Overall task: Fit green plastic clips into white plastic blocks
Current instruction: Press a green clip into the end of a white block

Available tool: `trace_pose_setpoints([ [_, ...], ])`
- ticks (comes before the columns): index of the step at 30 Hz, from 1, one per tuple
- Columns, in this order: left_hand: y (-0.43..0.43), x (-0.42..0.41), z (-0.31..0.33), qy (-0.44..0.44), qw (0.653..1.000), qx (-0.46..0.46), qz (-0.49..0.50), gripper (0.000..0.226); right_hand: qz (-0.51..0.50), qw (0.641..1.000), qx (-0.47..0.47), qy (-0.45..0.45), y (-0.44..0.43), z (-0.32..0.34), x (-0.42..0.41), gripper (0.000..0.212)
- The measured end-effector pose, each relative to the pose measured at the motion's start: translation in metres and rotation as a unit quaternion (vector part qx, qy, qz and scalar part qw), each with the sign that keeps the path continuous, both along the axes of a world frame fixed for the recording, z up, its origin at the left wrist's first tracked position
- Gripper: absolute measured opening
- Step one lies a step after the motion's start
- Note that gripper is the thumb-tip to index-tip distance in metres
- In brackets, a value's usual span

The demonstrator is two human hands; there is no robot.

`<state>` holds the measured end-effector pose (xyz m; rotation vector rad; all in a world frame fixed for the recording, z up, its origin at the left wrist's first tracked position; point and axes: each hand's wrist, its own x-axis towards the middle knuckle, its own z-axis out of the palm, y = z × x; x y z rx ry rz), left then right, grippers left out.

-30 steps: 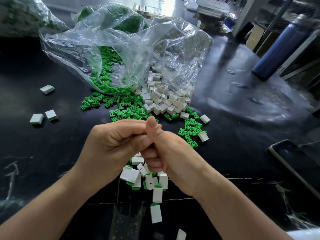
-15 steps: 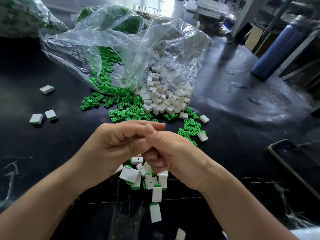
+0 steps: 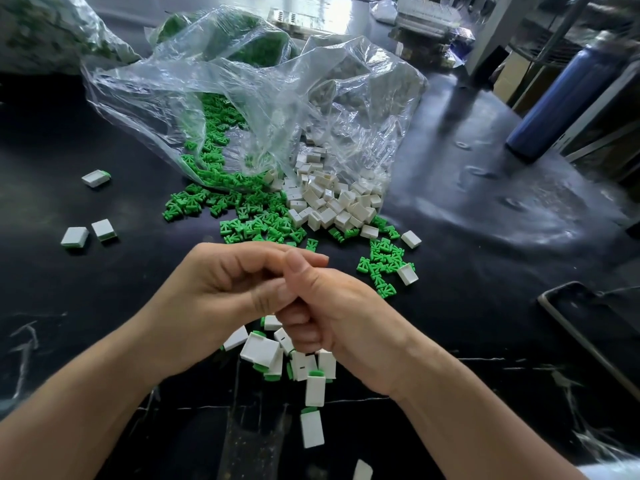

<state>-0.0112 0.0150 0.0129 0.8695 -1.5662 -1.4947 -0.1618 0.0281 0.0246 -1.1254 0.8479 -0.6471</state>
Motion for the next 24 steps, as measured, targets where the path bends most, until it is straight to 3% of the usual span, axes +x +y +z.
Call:
trace_pose_setpoints([
  [3, -0.001, 0.0, 0.002, 0.054, 0.998, 0.033, -0.019, 0.055, 0.02, 0.999, 0.035, -0.024, -0.005, -0.002, -0.004, 0.039],
  [8, 0.001, -0.006, 0.003, 0.07, 0.996, 0.042, 0.032, 0.027, 0.043, 0.994, 0.07, -0.072, -0.011, 0.003, -0.009, 0.041],
  [13, 0.003, -0.008, 0.005, 0.084, 0.994, 0.046, 0.047, 0.022, 0.029, 0.995, 0.077, -0.054, -0.009, 0.005, -0.009, 0.03],
  [16, 0.003, -0.01, 0.004, 0.095, 0.992, 0.064, 0.048, 0.024, 0.032, 0.996, 0.083, -0.03, -0.01, 0.005, -0.012, 0.042],
  [19, 0.003, -0.008, 0.005, 0.097, 0.992, 0.081, 0.024, 0.023, 0.04, 0.993, 0.097, -0.056, -0.01, 0.006, -0.013, 0.034],
  [24, 0.003, -0.009, 0.006, 0.097, 0.99, 0.097, 0.025, 0.023, 0.028, 0.985, 0.154, -0.079, -0.014, 0.004, -0.015, 0.045],
])
